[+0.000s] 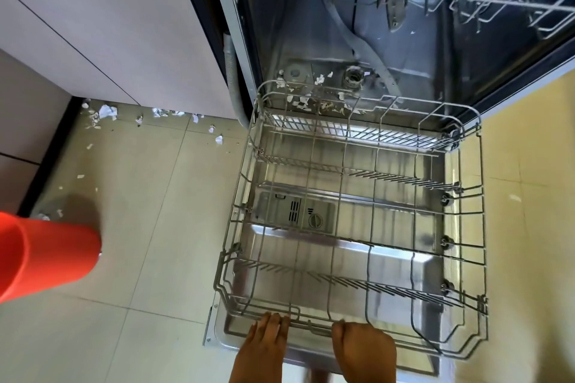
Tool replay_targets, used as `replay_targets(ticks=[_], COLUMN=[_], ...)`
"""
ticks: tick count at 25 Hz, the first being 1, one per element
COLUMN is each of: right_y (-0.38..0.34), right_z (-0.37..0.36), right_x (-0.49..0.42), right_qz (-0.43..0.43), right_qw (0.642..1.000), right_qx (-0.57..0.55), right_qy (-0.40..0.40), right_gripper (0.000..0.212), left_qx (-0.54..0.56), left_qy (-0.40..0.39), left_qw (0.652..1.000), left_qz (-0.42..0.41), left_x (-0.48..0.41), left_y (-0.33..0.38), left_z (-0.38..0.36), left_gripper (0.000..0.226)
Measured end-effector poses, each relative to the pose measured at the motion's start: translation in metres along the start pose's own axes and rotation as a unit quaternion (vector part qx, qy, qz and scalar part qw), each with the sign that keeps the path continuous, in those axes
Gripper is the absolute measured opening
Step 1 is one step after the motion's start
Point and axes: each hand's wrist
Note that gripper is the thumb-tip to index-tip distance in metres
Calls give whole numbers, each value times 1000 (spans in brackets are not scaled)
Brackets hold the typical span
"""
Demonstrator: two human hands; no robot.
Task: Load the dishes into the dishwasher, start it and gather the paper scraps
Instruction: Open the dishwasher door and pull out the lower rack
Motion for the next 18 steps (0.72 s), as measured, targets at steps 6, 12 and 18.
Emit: replay_targets(ticks=[6, 12, 18], right_y=[-6, 9, -19], right_z=[10, 82, 361], right_x=[-10, -67, -179], right_qz=[-32, 80, 86], right_qw=[998, 993, 871], right_qx=[-32, -46, -26], right_qy=[-42, 76, 483], right_gripper=[39, 46, 46], left_qx=[-43, -8, -78], left_qy=[-74, -6, 474], left_qw=[996, 1000, 874], left_qz=[25, 25, -73], left_x=[1, -30, -73], left_y=[10, 30, 89], left_z=[30, 174, 415], left_gripper=[34, 48, 82])
Point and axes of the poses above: each hand's wrist, its own x-axis away from the middle knuckle, its own z-axis out of the back of the hand, y = z × x, and after that the axes turned 3 degrees about -y, right-handed
